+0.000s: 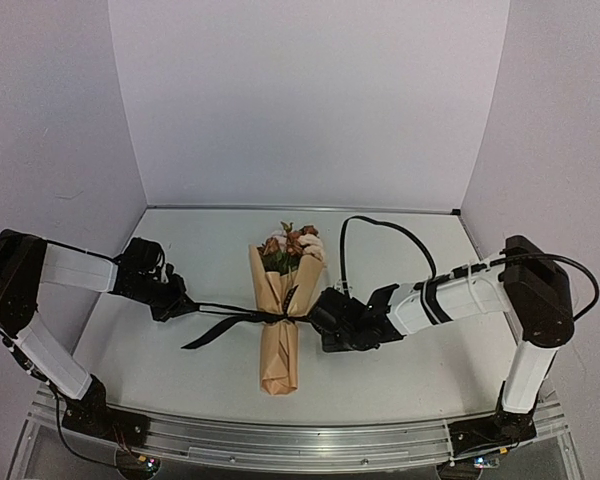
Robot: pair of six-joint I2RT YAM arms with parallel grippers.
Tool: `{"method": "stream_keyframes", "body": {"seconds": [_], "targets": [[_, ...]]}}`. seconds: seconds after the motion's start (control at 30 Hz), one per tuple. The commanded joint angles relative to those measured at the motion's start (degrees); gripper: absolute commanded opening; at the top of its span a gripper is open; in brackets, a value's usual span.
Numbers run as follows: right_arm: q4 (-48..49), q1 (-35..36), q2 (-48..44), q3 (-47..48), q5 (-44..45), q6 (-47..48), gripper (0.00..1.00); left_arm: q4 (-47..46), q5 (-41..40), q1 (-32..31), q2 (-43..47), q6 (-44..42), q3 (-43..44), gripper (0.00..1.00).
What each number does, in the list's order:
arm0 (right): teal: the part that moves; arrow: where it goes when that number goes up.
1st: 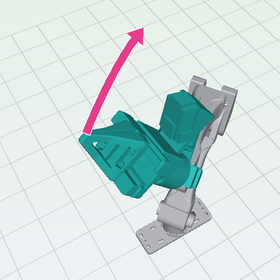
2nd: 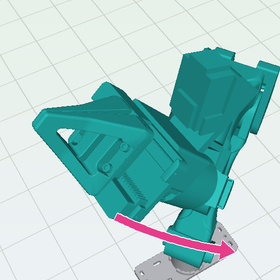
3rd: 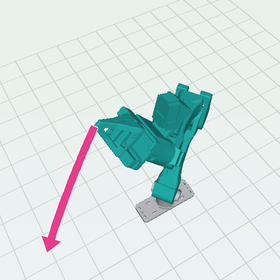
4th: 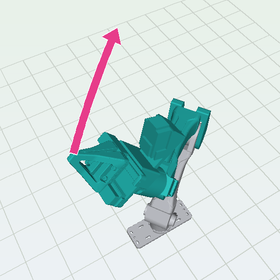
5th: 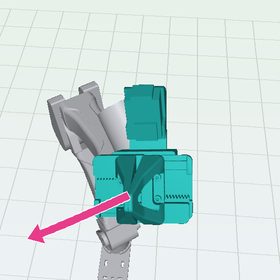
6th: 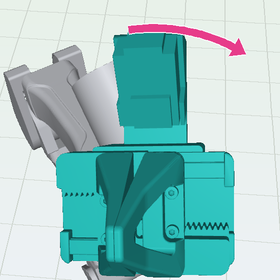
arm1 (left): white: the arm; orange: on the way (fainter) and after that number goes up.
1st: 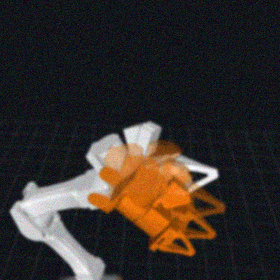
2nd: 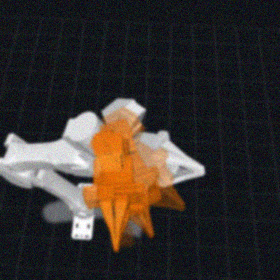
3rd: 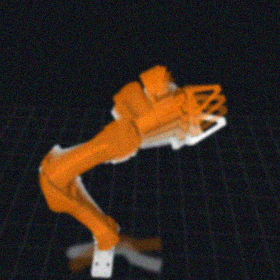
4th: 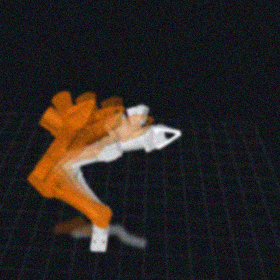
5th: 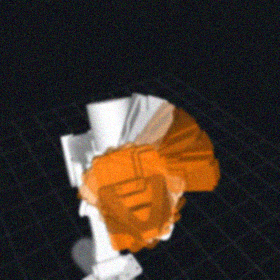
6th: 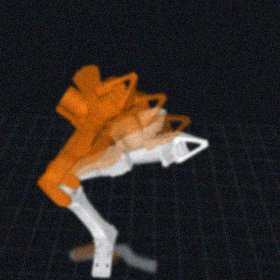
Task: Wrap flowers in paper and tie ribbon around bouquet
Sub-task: Tie the half-tied ribbon around the folded bouquet.
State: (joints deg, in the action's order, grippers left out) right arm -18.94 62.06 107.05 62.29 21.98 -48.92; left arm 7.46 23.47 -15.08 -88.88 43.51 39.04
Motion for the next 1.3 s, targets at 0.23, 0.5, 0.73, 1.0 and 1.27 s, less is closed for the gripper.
{"method": "stream_keyframes", "body": {"seconds": [0.23, 0.5, 0.73, 1.0, 1.27], "targets": [[-8.9, -3.4, -3.1, -4.1, -0.8, -2.0, 0.00, 1.5, -8.8, 5.0, 0.2, -1.7, 2.4, 0.00], [-6.4, -3.3, -6.9, -0.7, -5.7, 3.6, 0.31, 2.7, -1.9, 2.4, 3.0, -8.4, 7.4, 0.14], [-5.9, -3.5, -10.3, 1.9, -8.1, 5.7, 0.62, 2.5, -1.2, -1.0, 7.2, -9.9, 8.7, 0.52], [-0.5, -3.8, -12.2, 2.9, -18.2, 9.2, 0.86, -1.3, 1.2, -2.6, 12.9, -10.6, 8.5, 0.72], [3.1, -7.8, -20.1, -2.1, -16.9, 5.7, 0.98, -7.2, 3.5, -4.0, 17.0, -10.1, 8.4, 1.00]]}}
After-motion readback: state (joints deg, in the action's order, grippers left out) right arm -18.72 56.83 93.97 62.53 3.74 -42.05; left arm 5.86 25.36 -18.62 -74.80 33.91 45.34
